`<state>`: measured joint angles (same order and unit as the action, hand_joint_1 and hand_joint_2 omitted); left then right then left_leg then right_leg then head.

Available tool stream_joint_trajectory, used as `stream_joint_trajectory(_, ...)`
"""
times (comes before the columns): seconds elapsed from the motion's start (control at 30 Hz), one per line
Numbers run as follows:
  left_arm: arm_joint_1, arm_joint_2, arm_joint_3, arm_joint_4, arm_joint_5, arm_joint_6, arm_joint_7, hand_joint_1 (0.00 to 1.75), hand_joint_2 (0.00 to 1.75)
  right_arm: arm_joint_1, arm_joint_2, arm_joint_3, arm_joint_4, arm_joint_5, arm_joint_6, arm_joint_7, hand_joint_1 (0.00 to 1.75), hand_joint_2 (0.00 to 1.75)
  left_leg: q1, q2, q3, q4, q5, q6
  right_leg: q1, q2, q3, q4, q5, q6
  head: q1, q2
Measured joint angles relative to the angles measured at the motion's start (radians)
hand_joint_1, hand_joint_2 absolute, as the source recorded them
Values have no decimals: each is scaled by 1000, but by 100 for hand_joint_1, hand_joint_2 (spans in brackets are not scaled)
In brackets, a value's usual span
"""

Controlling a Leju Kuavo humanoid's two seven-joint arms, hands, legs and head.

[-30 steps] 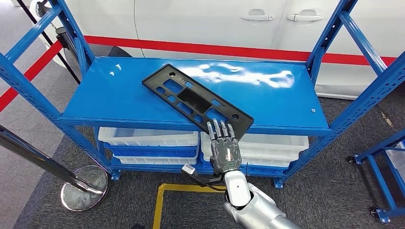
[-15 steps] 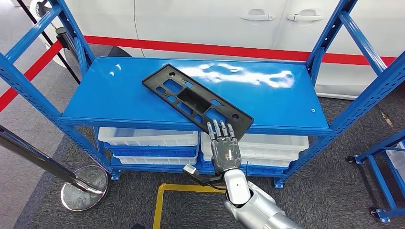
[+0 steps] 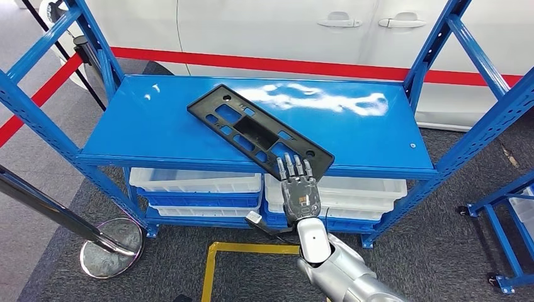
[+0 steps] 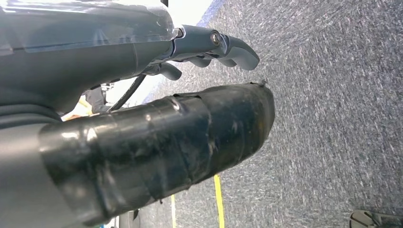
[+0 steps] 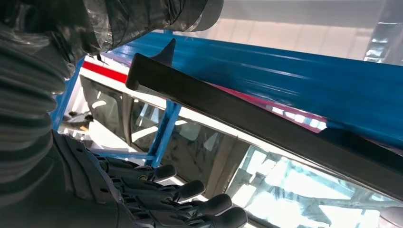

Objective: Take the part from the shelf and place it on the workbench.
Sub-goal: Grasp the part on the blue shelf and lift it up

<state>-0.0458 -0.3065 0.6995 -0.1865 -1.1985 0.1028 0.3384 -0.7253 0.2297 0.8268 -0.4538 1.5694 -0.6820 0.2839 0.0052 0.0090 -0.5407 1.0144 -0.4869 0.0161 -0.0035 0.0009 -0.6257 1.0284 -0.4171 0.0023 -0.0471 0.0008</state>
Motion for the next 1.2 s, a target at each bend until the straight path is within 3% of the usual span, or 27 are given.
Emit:
stream_joint_trajectory(0.5,0,7,-18,0,-35,-27,-18,0,0,-75,4,-60,115,-2,93,35,0,175,0,0,0,1,0,0,0,0,0,0,0,0,0,0)
stream_joint_trajectory(0.97,-1,10,-19,0,-47,-35,-21,0,0,-78,3,-96,146,-10,89,29,0,175,0,0,0,1,0,0,0,0,0,0,0,0,0,0)
stream_joint_trajectory(1.17,-1,11,-19,0,-55,-36,-18,0,0,-77,3,-110,147,-11,52,-16,0,175,0,0,0,1,0,0,0,0,0,0,0,0,0,0)
stream_joint_trajectory(1.2,-1,11,-19,0,-58,-36,-18,0,0,-77,3,-113,147,-11,45,-26,11,175,0,0,0,1,0,0,0,0,0,0,0,0,0,0)
